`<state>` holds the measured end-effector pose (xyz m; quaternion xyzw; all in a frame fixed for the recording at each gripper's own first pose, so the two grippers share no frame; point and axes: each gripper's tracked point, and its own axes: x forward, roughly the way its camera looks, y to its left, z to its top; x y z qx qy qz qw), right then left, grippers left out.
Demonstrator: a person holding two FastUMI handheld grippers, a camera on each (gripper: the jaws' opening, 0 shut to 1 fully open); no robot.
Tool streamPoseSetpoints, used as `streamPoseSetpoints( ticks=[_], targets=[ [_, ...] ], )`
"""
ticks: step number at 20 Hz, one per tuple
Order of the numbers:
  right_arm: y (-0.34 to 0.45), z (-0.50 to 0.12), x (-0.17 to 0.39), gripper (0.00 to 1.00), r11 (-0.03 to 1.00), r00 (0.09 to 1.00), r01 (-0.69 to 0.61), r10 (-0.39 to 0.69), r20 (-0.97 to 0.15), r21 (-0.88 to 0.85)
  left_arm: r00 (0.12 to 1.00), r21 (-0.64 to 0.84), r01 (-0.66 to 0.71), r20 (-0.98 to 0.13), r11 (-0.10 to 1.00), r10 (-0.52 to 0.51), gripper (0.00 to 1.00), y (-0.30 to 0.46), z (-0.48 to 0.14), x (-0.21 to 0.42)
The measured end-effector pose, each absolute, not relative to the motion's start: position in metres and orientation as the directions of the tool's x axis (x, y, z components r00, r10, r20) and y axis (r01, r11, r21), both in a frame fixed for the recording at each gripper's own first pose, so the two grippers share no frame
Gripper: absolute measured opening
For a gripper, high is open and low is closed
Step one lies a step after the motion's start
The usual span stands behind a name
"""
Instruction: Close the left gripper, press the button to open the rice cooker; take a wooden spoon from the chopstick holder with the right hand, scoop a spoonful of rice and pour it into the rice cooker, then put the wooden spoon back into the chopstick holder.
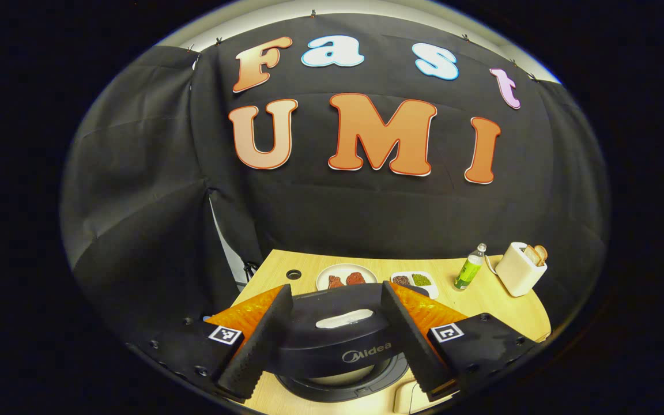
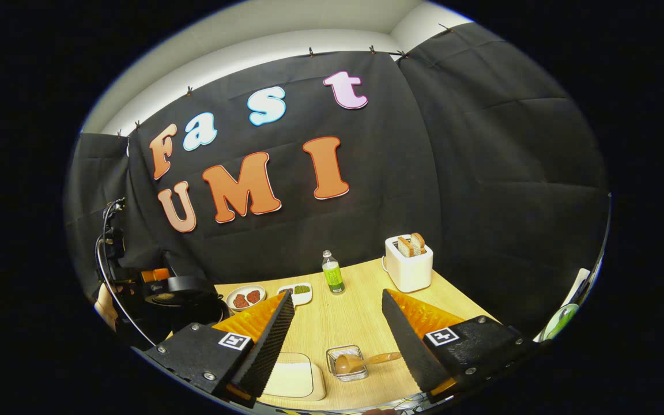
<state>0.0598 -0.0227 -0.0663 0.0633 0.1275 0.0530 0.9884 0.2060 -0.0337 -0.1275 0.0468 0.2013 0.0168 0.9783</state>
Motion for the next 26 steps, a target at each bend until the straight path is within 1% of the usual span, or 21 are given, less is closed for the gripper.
streamPoseSetpoints(
  ticks=[2,3,4,5,6,9,11,12,13,14,15,16,17,18,19,21,22,26],
  targets=[
    [-0.014,-0.072,0.059,0.94,0.986,0.958,-0.101,0.132,-0.253,0.134,0.911,0.085,0.001,-0.411,0.996,0.035,0.98,-0.038,-0.156,0.186],
    [-0.012,-0.074,0.057,0.95,0.985,0.956,-0.105,0.138,-0.257,0.136,0.909,0.078,0.008,-0.417,0.997,0.025,1.0,-0.039,-0.17,0.178],
    [-0.01,-0.076,0.056,0.95,0.985,0.955,-0.108,0.141,-0.262,0.138,0.904,0.072,0.006,-0.426,0.997,0.025,0.98,-0.038,-0.184,0.17],
    [-0.008,-0.078,0.056,0.95,0.984,0.952,-0.11,0.145,-0.268,0.139,0.901,0.063,0.007,-0.434,0.998,0.021,1.0,-0.038,-0.196,0.165],
    [-0.006,-0.08,0.055,0.95,0.984,0.951,-0.112,0.147,-0.273,0.139,0.898,0.057,-0.002,-0.439,0.998,0.027,1.0,-0.037,-0.206,0.157],
    [-0.001,-0.085,0.054,0.95,0.984,0.948,-0.12,0.154,-0.279,0.133,0.926,0.131,0.003,-0.375,0.991,0.046,0.98,-0.041,-0.218,0.151],
    [0.003,-0.088,0.052,0.95,0.983,0.944,-0.129,0.162,-0.288,0.132,0.934,0.15,-0.005,-0.353,0.989,0.058,0.98,-0.04,-0.226,0.147],
    [0.005,-0.089,0.052,0.95,0.982,0.942,-0.131,0.165,-0.291,0.132,0.931,0.134,-0.015,-0.359,0.991,0.062,1.0,-0.039,-0.233,0.147],
    [0.005,-0.09,0.05,0.95,0.982,0.941,-0.133,0.167,-0.294,0.132,0.923,0.116,-0.033,-0.378,0.993,0.074,0.98,-0.037,-0.242,0.148],
    [0.006,-0.092,0.049,0.95,0.982,0.94,-0.136,0.169,-0.297,0.13,0.912,0.127,-0.036,-0.4,0.991,0.085,1.0,-0.036,-0.254,0.147],
    [0.005,-0.093,0.048,0.95,0.983,0.939,-0.137,0.168,-0.3,0.123,0.923,0.153,-0.034,-0.375,0.988,0.09,0.98,-0.037,-0.251,0.147],
    [0.005,-0.094,0.047,0.95,0.984,0.938,-0.136,0.165,-0.304,0.116,0.934,0.16,-0.031,-0.347,0.987,0.086,0.98,-0.039,-0.248,0.153],
    [0.004,-0.096,0.048,0.95,0.984,0.938,-0.134,0.163,-0.306,0.113,0.932,0.156,-0.037,-0.35,0.987,0.09,0.98,-0.039,-0.252,0.148],
    [0.001,-0.097,0.048,0.95,0.985,0.937,-0.13,0.16,-0.311,0.113,0.942,0.157,-0.032,-0.326,0.987,0.082,0.99,-0.04,-0.253,0.152],
    [0.0,-0.097,0.047,0.95,0.985,0.936,-0.125,0.156,-0.315,0.118,0.944,0.17,-0.02,-0.321,0.985,0.075,1.0,-0.043,-0.256,0.154],
    [-0.003,-0.099,0.047,0.95,0.985,0.935,-0.116,0.153,-0.321,0.13,0.931,0.18,-0.013,-0.357,0.984,0.078,1.0,-0.043,-0.267,0.15],
    [-0.005,-0.099,0.046,0.95,0.985,0.935,-0.113,0.15,-0.32,0.131,0.941,0.181,-0.012,-0.33,0.983,0.073,1.0,-0.044,-0.256,0.155],
    [-0.013,-0.1,0.044,0.95,0.99,0.939,-0.102,0.129,-0.32,0.101,0.945,0.183,0.0,-0.322,0.983,0.059,1.0,-0.042,-0.259,0.154]
  ],
)
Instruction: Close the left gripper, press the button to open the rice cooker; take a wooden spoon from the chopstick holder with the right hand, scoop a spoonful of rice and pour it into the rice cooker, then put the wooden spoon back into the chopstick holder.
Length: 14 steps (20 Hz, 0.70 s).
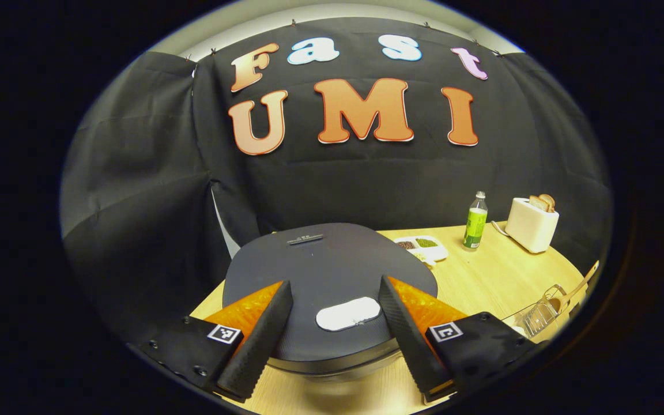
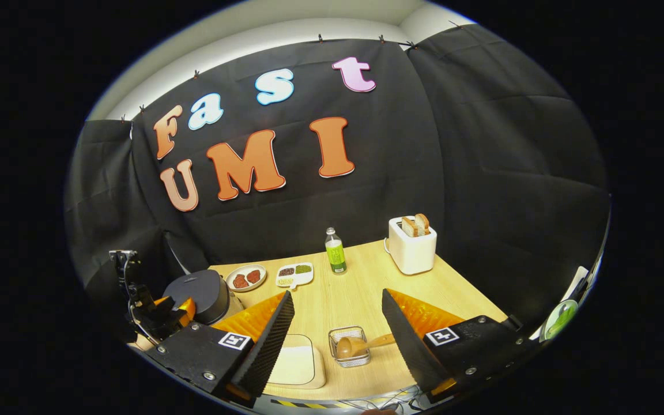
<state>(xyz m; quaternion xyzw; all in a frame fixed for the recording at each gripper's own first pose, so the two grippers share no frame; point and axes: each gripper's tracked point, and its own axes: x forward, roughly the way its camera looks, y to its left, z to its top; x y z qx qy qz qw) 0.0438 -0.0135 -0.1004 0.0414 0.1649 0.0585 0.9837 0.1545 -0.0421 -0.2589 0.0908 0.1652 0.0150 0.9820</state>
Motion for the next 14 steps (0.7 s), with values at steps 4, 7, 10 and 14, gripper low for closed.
streamPoseSetpoints(
  ticks=[4,7,10,14],
  targets=[
    [-0.021,-0.092,0.045,0.95,0.993,0.947,-0.095,0.114,-0.301,0.077,0.912,0.135,0.001,-0.407,0.991,0.055,0.96,-0.037,-0.252,0.144],
    [-0.024,-0.079,0.049,0.95,0.992,0.955,-0.096,0.113,-0.273,0.076,0.905,0.114,-0.021,-0.42,0.993,0.068,1.0,-0.026,-0.222,0.131],
    [-0.029,-0.063,0.055,0.95,0.994,0.965,-0.094,0.104,-0.241,0.05,0.924,0.158,-0.036,-0.37,0.987,0.093,1.0,-0.016,-0.165,0.116],
    [-0.031,-0.034,0.06,0.95,0.996,0.977,-0.093,0.09,-0.191,-0.006,0.952,0.187,-0.071,-0.282,0.98,0.123,1.0,-0.001,-0.08,0.092]
  ],
)
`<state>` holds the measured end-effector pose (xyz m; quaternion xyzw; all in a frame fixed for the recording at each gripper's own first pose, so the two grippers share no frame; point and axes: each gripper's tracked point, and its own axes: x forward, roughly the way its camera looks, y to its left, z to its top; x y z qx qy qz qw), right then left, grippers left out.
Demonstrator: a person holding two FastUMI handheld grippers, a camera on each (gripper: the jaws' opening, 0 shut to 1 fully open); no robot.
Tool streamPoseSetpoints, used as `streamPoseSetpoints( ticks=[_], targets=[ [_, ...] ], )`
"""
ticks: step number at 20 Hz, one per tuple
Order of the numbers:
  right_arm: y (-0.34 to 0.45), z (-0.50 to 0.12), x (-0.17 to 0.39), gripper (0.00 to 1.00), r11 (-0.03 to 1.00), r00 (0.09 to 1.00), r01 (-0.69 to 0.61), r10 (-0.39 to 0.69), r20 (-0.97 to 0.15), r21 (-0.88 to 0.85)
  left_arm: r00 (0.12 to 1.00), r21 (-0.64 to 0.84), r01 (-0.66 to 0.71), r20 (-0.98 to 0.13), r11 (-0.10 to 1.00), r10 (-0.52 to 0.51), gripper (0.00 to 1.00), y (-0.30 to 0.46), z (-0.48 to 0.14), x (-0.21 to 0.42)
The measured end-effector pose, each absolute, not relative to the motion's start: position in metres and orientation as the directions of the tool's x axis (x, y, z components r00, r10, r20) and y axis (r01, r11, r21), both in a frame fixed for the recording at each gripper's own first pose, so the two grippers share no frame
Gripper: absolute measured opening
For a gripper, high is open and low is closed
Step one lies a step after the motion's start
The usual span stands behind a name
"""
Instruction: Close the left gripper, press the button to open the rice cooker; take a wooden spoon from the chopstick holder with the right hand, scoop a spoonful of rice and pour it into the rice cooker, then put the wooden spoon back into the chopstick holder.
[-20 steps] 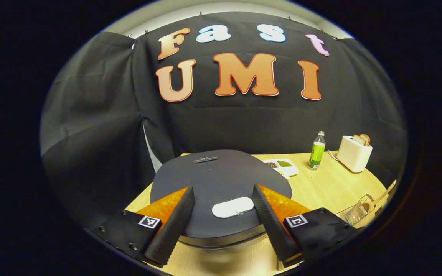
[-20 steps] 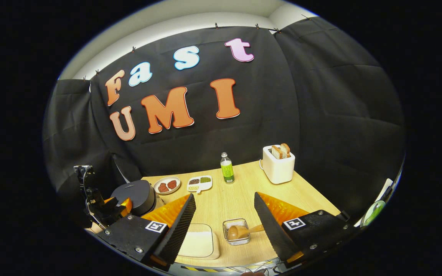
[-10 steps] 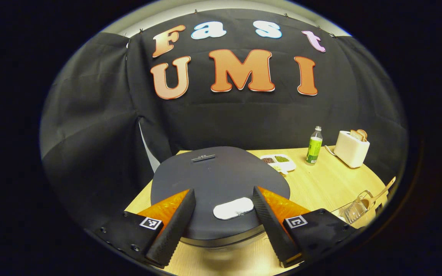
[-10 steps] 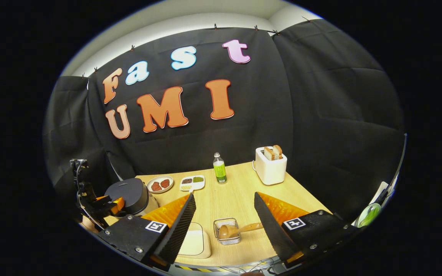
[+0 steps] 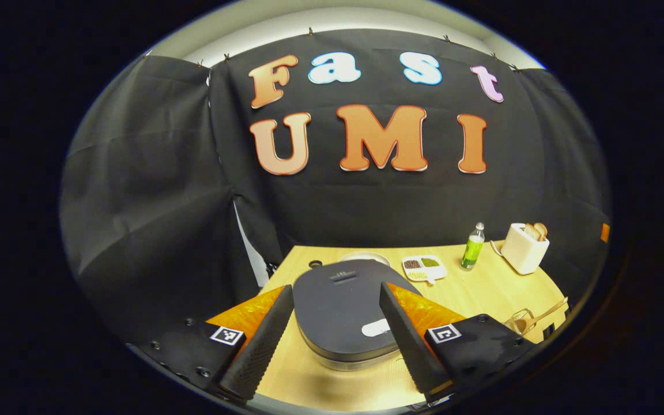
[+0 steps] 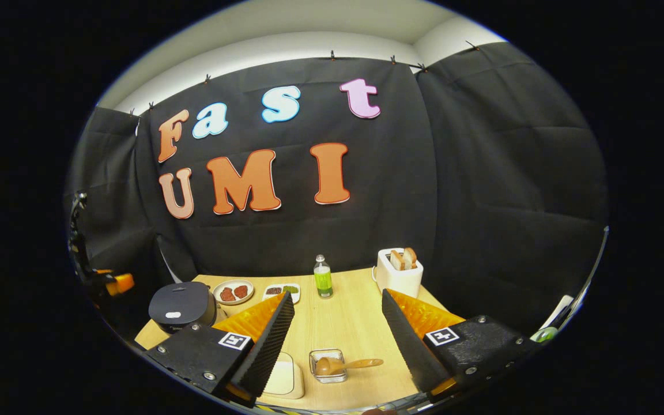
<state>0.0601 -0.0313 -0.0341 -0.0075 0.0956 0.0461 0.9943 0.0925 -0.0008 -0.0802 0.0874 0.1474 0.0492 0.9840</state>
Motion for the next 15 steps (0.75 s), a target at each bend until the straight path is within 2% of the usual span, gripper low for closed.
streamPoseSetpoints(
  ticks=[1,2,4,5,7,10,14,15],
  targets=[
    [-0.032,-0.025,0.059,0.95,0.996,0.981,-0.091,0.085,-0.176,-0.024,0.958,0.209,-0.081,-0.254,0.974,0.134,0.96,0.003,-0.056,0.083],
    [-0.032,-0.017,0.059,0.94,0.995,0.984,-0.089,0.081,-0.161,-0.043,0.965,0.237,-0.099,-0.216,0.966,0.152,1.0,0.011,-0.034,0.075],
    [-0.031,-0.003,0.057,0.94,0.993,0.988,-0.088,0.077,-0.135,-0.075,0.973,0.27,-0.134,-0.146,0.954,0.178,0.96,0.022,0.007,0.062],
    [-0.027,0.005,0.055,0.95,0.992,0.989,-0.094,0.083,-0.122,-0.086,0.976,0.266,-0.138,-0.129,0.954,0.178,1.0,0.023,0.022,0.055],
    [-0.02,0.016,0.051,0.95,0.99,0.99,-0.108,0.099,-0.099,-0.094,0.981,0.229,-0.144,-0.098,0.963,0.17,0.98,0.027,0.046,0.043],
    [-0.009,0.027,0.047,0.95,0.988,0.99,-0.13,0.124,-0.073,-0.079,0.985,0.153,-0.155,-0.058,0.976,0.165,0.97,0.035,0.062,0.033],
    [-0.005,0.026,0.044,0.95,0.989,0.989,-0.134,0.129,-0.069,-0.068,0.982,0.194,-0.179,-0.026,0.965,0.188,1.0,0.04,0.069,0.024],
    [-0.005,0.026,0.044,1.0,0.989,0.989,-0.135,0.131,-0.069,-0.065,0.982,0.199,-0.179,-0.024,0.963,0.188,1.0,0.04,0.068,0.024]
  ],
)
